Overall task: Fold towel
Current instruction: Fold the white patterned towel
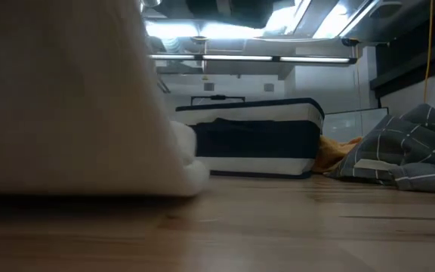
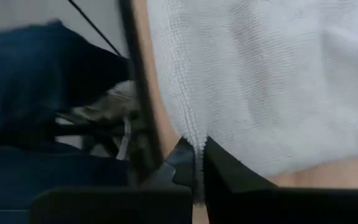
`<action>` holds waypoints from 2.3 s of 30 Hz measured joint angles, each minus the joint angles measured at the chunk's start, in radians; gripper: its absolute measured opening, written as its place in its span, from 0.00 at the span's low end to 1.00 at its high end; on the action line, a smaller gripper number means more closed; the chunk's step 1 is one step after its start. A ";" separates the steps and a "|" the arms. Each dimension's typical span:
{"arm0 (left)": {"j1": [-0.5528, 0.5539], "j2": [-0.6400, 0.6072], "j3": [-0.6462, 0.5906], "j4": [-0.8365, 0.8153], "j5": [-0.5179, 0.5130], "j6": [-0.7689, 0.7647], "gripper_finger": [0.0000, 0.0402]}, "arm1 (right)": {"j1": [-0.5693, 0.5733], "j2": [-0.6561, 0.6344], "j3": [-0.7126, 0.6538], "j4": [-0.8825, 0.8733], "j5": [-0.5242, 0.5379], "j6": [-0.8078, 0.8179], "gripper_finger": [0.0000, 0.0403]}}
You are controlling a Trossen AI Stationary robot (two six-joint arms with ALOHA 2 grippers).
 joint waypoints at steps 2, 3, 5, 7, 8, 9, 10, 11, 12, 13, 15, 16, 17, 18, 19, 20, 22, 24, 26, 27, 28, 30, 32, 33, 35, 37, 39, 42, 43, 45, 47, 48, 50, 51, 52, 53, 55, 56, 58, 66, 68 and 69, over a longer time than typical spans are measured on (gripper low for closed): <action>-0.008 0.000 0.042 -0.068 -0.007 -0.007 0.01 | 0.008 -0.003 0.000 0.018 0.022 0.030 0.06; -0.008 0.000 0.061 -0.118 -0.017 -0.011 0.01 | 0.008 -0.003 0.002 0.019 0.034 0.038 0.07; -0.007 0.000 0.094 -0.209 -0.034 -0.011 0.01 | 0.007 -0.007 0.002 0.020 0.052 0.058 0.07; 0.000 0.000 0.122 -0.306 -0.065 -0.008 0.01 | 0.002 -0.008 0.002 0.010 0.069 0.059 0.05; 0.006 0.000 0.134 -0.354 -0.082 -0.009 0.01 | -0.005 -0.008 0.002 0.003 0.076 0.058 0.04; 0.012 0.000 0.142 -0.395 -0.101 -0.013 0.02 | -0.008 -0.008 0.002 -0.011 0.082 0.058 0.04; 0.019 0.000 0.143 -0.430 -0.116 -0.023 0.02 | -0.013 -0.008 0.002 -0.022 0.090 0.058 0.03; 0.027 0.000 0.144 -0.460 -0.126 -0.032 0.02 | -0.020 -0.008 0.002 -0.030 0.101 0.057 0.03; 0.035 0.000 0.143 -0.488 -0.133 -0.038 0.01 | -0.027 -0.009 0.002 -0.040 0.116 0.058 0.03; 0.044 0.000 0.143 -0.509 -0.142 -0.046 0.01 | -0.033 -0.012 0.002 -0.053 0.127 0.058 0.03; 0.060 0.000 0.143 -0.543 -0.152 -0.065 0.01 | -0.041 -0.017 0.002 -0.071 0.146 0.058 0.04; 0.068 0.000 0.143 -0.555 -0.157 -0.075 0.01 | -0.043 -0.024 0.002 -0.076 0.156 0.059 0.05; 0.075 0.000 0.143 -0.563 -0.161 -0.081 0.01 | -0.047 -0.030 0.002 -0.085 0.167 0.059 0.05; 0.081 0.000 0.143 -0.571 -0.164 -0.084 0.01 | -0.047 -0.040 0.002 -0.092 0.173 0.059 0.05; 0.085 0.000 0.143 -0.573 -0.165 -0.085 0.01 | -0.048 -0.047 0.002 -0.095 0.178 0.059 0.04; 0.088 0.000 0.143 -0.571 -0.165 -0.083 0.01 | -0.048 -0.056 0.002 -0.095 0.179 0.058 0.04; 0.088 0.000 0.143 -0.558 -0.163 -0.077 0.01 | -0.045 -0.067 0.002 -0.093 0.180 0.059 0.03; 0.081 0.000 0.151 -0.561 -0.161 -0.083 0.01 | -0.041 -0.075 0.002 -0.086 0.179 0.080 0.03; 0.070 0.000 0.168 -0.559 -0.146 -0.089 0.01 | -0.037 -0.078 0.002 -0.069 0.162 0.120 0.04; 0.063 0.000 0.179 -0.558 -0.136 -0.090 0.01 | -0.033 -0.078 0.002 -0.054 0.146 0.142 0.04; 0.055 0.000 0.193 -0.559 -0.129 -0.090 0.01 | -0.028 -0.078 0.002 -0.036 0.125 0.162 0.04; 0.035 0.000 0.220 -0.545 -0.123 -0.088 0.01 | -0.016 -0.078 0.002 -0.005 0.084 0.196 0.04; 0.015 0.000 0.238 -0.518 -0.122 -0.086 0.01 | 0.000 -0.078 0.003 0.037 0.070 0.225 0.04; 0.007 0.000 0.245 -0.499 -0.118 -0.086 0.01 | 0.008 -0.078 0.003 0.057 0.068 0.240 0.04; -0.010 0.000 0.252 -0.462 -0.114 -0.086 0.01 | 0.025 -0.078 0.003 0.105 0.068 0.253 0.04; -0.021 0.000 0.252 -0.435 -0.115 -0.086 0.01 | 0.041 -0.078 0.003 0.146 0.072 0.272 0.04; -0.021 0.000 0.252 -0.432 -0.122 -0.086 0.01 | 0.051 -0.078 0.003 0.148 0.094 0.286 0.04; -0.013 0.000 0.252 -0.443 -0.149 -0.080 0.01 | 0.055 -0.078 0.003 0.118 0.138 0.288 0.04; -0.007 0.000 0.252 -0.445 -0.159 -0.065 0.01 | 0.054 -0.078 0.003 0.102 0.142 0.287 0.04; 0.007 0.000 0.252 -0.459 -0.172 -0.034 0.01 | 0.049 -0.078 0.003 0.072 0.150 0.286 0.04; 0.029 0.000 0.252 -0.476 -0.176 -0.028 0.01 | 0.037 -0.078 0.003 0.021 0.157 0.286 0.04; 0.039 0.000 0.252 -0.490 -0.181 -0.028 0.01 | 0.031 -0.078 0.003 -0.005 0.158 0.287 0.04; 0.059 0.000 0.244 -0.508 -0.192 -0.028 0.01 | 0.018 -0.078 0.003 -0.055 0.166 0.288 0.04; 0.069 0.000 0.242 -0.523 -0.200 -0.030 0.01 | 0.011 -0.078 0.003 -0.074 0.168 0.288 0.04; 0.081 0.000 0.239 -0.539 -0.204 -0.034 0.01 | 0.004 -0.078 0.003 -0.090 0.173 0.288 0.04; 0.092 0.000 0.237 -0.552 -0.209 -0.037 0.01 | -0.003 -0.078 0.003 -0.103 0.176 0.288 0.04; 0.114 0.000 0.228 -0.575 -0.218 -0.037 0.01 | -0.017 -0.078 0.003 -0.136 0.186 0.288 0.04; 0.127 0.000 0.223 -0.580 -0.222 -0.038 0.01 | -0.023 -0.078 0.003 -0.154 0.190 0.288 0.04; 0.146 0.000 0.220 -0.589 -0.231 -0.038 0.01 | -0.035 -0.078 0.003 -0.190 0.191 0.288 0.04; 0.168 -0.005 0.219 -0.603 -0.207 -0.046 0.01 | -0.037 -0.080 0.003 -0.155 0.155 0.263 0.05; 0.156 -0.005 0.219 -0.579 -0.136 -0.048 0.01 | -0.027 -0.080 0.003 -0.114 0.116 0.266 0.05; 0.148 -0.005 0.219 -0.555 -0.093 -0.051 0.01 | -0.021 -0.080 0.003 -0.089 0.099 0.270 0.05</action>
